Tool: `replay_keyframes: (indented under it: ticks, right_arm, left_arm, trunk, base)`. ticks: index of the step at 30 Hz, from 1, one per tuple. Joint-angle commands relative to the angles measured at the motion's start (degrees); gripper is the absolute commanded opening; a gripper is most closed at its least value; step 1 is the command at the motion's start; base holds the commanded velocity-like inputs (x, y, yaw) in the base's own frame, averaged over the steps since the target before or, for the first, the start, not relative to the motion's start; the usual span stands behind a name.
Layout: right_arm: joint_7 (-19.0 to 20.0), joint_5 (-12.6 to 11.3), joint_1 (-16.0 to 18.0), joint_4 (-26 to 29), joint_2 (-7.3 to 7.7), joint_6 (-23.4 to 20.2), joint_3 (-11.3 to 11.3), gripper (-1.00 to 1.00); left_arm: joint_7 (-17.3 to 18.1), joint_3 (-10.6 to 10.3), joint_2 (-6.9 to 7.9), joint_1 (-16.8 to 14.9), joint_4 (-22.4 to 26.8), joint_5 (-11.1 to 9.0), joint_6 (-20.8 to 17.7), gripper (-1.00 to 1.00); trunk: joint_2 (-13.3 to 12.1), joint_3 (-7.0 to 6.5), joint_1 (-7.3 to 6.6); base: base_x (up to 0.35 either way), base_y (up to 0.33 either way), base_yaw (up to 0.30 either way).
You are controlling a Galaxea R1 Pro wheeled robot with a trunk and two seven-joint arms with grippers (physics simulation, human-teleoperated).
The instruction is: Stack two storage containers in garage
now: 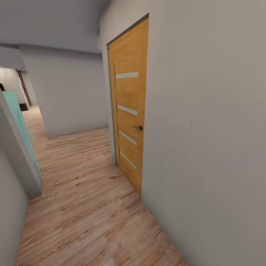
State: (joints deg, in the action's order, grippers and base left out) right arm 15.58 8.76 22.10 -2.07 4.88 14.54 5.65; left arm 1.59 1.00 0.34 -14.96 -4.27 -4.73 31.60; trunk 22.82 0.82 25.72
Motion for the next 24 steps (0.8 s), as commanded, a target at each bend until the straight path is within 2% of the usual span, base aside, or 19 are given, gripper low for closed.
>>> replay_keyframes:
  ticks: [1,24]
  right_arm:
    - [0.08,0.55,0.09,-0.22,0.04,0.4,0.49,1.0]
    - [0.12,0.55,0.05,-0.22,0.04,0.4,0.51,1.0]
  left_arm:
    - [0.17,0.06,0.0,-0.11,-0.26,-0.33,0.35,1.0]
    - [0.17,0.06,0.01,-0.12,-0.22,-0.34,0.37,1.0]
  trunk:
    - [0.1,0.09,0.07]
    - [0.1,0.09,0.07]
  base:
    - [0.323,0.0,0.278]
    - [0.323,0.0,0.279]
